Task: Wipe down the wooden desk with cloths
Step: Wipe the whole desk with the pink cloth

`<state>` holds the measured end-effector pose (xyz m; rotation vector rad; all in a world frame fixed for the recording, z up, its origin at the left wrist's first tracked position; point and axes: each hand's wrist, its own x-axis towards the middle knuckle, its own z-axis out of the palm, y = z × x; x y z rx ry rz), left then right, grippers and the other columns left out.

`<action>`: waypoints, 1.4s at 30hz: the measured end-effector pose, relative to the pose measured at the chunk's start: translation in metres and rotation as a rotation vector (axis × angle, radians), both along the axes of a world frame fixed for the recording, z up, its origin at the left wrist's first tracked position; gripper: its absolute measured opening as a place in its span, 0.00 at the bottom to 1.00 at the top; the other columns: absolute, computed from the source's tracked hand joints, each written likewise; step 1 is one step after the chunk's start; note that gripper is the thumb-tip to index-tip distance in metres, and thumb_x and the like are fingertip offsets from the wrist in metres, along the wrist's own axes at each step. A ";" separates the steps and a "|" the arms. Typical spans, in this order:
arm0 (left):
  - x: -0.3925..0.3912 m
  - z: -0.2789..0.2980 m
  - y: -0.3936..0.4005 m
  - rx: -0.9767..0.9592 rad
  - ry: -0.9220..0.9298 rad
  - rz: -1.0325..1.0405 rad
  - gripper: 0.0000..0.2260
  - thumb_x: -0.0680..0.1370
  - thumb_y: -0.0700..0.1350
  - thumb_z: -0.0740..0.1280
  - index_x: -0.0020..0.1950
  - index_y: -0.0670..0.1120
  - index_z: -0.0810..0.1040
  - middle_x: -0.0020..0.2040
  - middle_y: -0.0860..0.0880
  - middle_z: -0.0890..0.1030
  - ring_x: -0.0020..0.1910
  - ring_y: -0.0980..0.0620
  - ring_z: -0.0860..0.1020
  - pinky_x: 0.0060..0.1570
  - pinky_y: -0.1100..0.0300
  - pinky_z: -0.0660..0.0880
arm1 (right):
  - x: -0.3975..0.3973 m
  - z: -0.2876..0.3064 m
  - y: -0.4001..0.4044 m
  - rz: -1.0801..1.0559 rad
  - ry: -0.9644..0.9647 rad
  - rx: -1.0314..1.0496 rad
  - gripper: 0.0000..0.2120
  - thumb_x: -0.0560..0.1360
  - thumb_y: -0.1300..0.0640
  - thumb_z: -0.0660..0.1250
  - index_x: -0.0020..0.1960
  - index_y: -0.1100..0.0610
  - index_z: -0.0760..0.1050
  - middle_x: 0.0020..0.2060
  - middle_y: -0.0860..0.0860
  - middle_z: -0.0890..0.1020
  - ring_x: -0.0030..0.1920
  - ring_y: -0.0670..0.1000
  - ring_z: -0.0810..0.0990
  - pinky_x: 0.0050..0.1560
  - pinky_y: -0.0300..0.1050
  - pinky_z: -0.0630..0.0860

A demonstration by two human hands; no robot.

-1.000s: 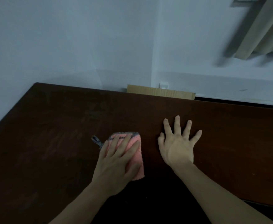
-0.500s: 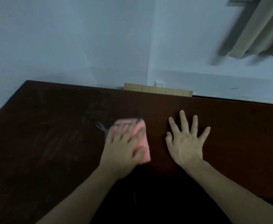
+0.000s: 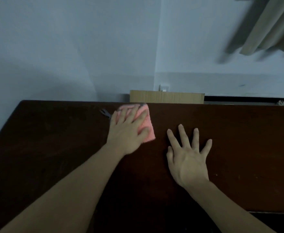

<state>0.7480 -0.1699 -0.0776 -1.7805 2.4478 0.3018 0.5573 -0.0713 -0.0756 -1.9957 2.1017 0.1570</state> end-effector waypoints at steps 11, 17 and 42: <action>0.038 0.010 0.081 0.032 0.086 -0.332 0.29 0.83 0.66 0.45 0.81 0.63 0.38 0.81 0.57 0.33 0.79 0.50 0.30 0.77 0.44 0.33 | 0.004 0.002 -0.001 -0.044 0.010 -0.020 0.34 0.78 0.39 0.35 0.82 0.43 0.52 0.82 0.51 0.52 0.81 0.66 0.46 0.73 0.77 0.44; 0.051 0.002 0.009 -0.017 0.006 -0.287 0.30 0.81 0.69 0.42 0.79 0.65 0.33 0.81 0.57 0.33 0.81 0.48 0.34 0.77 0.43 0.32 | 0.001 0.000 0.001 -0.047 0.029 -0.012 0.32 0.79 0.39 0.35 0.82 0.42 0.51 0.82 0.50 0.51 0.81 0.65 0.46 0.74 0.75 0.43; 0.038 0.000 0.063 -0.029 0.037 0.076 0.30 0.78 0.69 0.37 0.80 0.65 0.35 0.82 0.56 0.34 0.81 0.47 0.36 0.76 0.45 0.34 | 0.003 0.006 0.003 0.001 0.040 -0.034 0.38 0.73 0.40 0.27 0.82 0.42 0.44 0.83 0.51 0.46 0.81 0.65 0.41 0.74 0.76 0.42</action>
